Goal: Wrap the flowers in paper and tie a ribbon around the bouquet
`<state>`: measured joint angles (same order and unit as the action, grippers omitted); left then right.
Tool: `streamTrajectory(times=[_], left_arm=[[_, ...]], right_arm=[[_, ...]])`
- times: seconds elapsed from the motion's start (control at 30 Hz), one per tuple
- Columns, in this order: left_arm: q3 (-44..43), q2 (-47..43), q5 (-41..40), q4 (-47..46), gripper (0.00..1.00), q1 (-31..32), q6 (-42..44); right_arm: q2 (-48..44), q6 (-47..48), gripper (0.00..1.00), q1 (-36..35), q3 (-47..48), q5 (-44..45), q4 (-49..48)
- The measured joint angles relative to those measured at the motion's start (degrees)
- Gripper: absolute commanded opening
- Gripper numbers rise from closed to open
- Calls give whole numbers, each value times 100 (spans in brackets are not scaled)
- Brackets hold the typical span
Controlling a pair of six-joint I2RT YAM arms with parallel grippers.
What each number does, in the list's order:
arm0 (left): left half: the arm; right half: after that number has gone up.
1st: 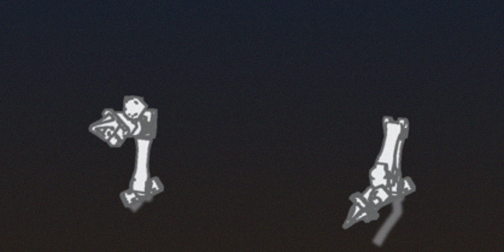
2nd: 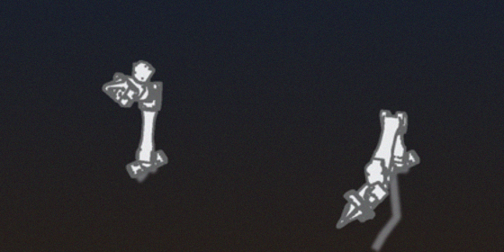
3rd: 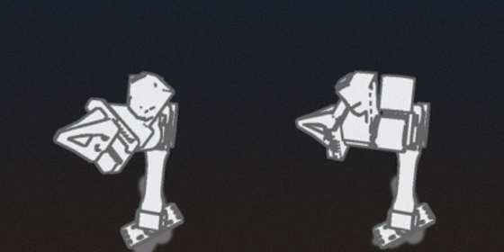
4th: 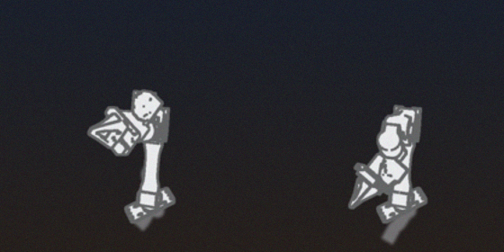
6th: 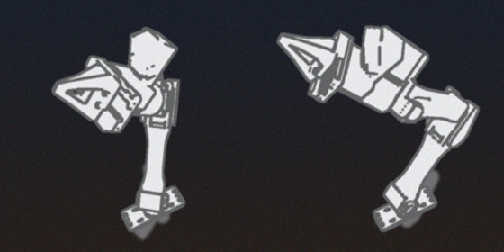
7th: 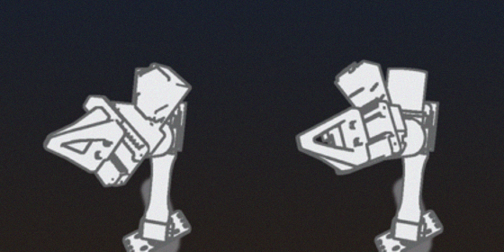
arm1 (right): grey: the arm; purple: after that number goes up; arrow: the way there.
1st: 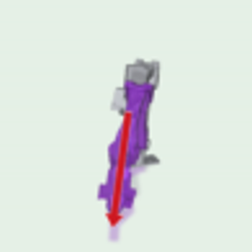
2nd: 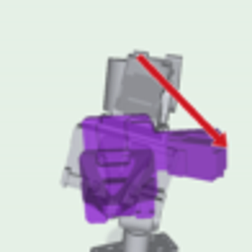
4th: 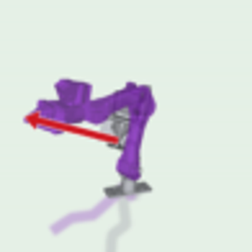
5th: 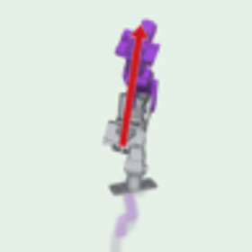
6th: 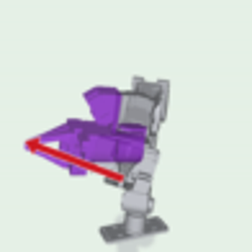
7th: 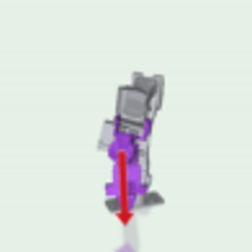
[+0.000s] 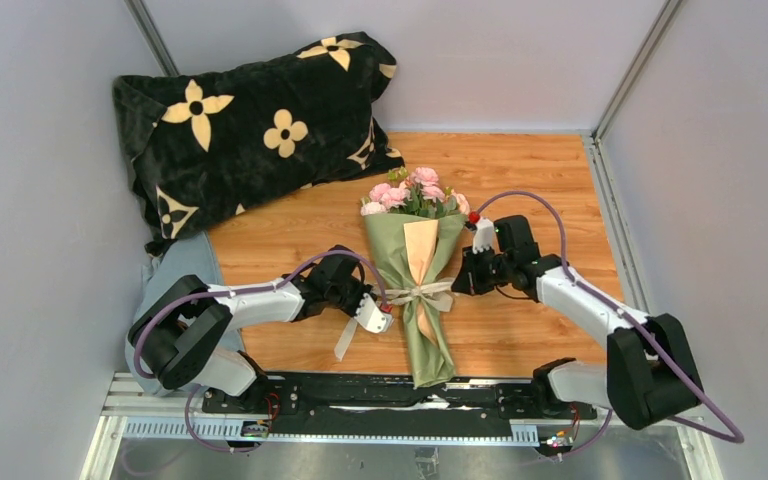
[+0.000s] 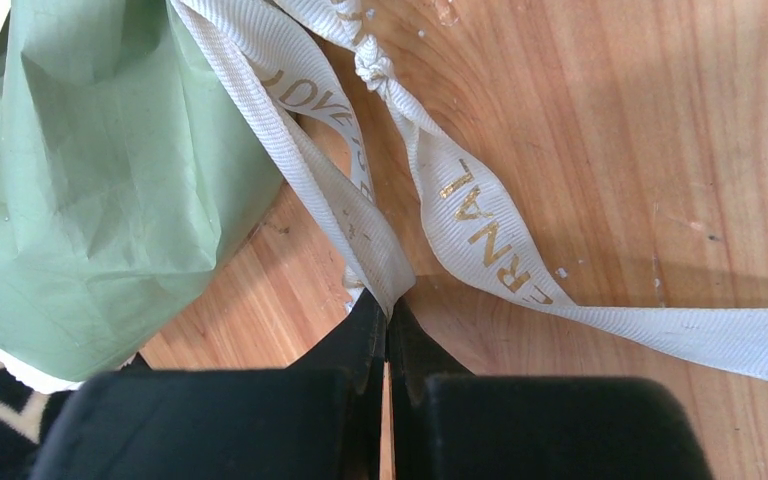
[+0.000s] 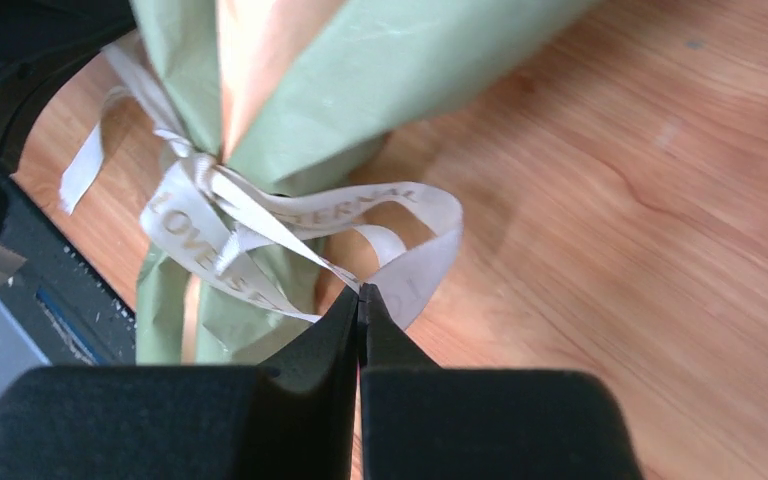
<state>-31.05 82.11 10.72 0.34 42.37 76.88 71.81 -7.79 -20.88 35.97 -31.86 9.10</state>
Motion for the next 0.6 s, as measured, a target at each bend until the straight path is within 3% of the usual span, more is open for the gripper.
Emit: streamTrajectory(times=[0.3, 0.6], left_arm=[[-2, 0, -87, 59, 0, -273, 365], [0, 0, -92, 55, 0, -398, 601]], right_arm=[[-669, -195, 0, 798, -236, 514, 584], [-442, -208, 0, 844, -258, 496, 575]])
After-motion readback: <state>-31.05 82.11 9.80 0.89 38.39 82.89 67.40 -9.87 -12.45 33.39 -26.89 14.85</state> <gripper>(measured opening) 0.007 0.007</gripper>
